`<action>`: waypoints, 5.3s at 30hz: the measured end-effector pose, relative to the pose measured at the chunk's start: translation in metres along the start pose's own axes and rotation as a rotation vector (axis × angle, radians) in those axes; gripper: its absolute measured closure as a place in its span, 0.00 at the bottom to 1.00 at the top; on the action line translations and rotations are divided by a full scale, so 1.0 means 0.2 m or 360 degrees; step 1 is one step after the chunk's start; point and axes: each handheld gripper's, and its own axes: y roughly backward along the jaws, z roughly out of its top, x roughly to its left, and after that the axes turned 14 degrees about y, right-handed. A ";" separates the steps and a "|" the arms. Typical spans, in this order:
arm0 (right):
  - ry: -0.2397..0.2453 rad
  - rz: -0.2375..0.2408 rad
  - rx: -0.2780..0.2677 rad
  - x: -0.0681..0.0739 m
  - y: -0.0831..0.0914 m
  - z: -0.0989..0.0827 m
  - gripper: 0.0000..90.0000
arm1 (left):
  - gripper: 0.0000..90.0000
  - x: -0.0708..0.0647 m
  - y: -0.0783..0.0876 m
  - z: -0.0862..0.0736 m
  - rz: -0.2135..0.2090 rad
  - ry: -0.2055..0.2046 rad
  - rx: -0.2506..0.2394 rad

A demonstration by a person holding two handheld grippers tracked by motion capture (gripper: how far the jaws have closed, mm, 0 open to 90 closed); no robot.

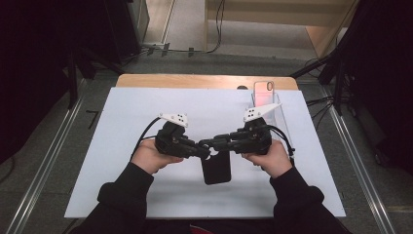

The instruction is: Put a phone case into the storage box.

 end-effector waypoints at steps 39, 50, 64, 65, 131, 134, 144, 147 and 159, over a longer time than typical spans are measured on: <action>-0.0137 -0.0576 0.0042 0.08 -0.17 -0.03 0.00 | 0.85 -0.06 0.19 0.05 0.0500 0.0481 -0.0263; -0.0131 -0.0646 0.0055 0.12 -0.25 -0.03 0.00 | 0.85 -0.07 0.16 0.05 0.0502 0.0541 -0.0245; -0.0153 -0.0715 0.0109 0.13 -0.36 -0.03 0.00 | 0.85 -0.10 0.10 0.06 0.0489 0.0548 -0.0248; -0.0145 -0.0716 0.0104 0.13 -0.37 -0.03 0.00 | 0.85 -0.10 0.09 0.06 0.0489 0.0551 -0.0244; -0.0138 -0.0552 0.0121 -0.05 -0.03 -0.02 0.15 | 0.36 0.14 0.14 -0.41 0.0412 0.0332 -0.0159; -0.0145 -0.0562 0.0121 -0.05 -0.01 -0.01 0.15 | 0.36 0.14 0.14 -0.43 0.0413 0.0331 -0.0155; -0.0194 -0.0679 0.0068 -0.07 0.11 0.03 0.15 | 0.36 0.14 0.17 -0.49 0.0439 0.0370 -0.0160; -0.0217 -0.0746 0.0053 -0.08 0.16 0.04 0.15 | 0.36 0.14 0.17 -0.51 0.0445 0.0374 -0.0165; -0.0296 -0.0910 -0.0022 -0.15 0.32 0.03 0.15 | 0.36 0.15 0.19 -0.53 0.0493 0.0411 -0.0197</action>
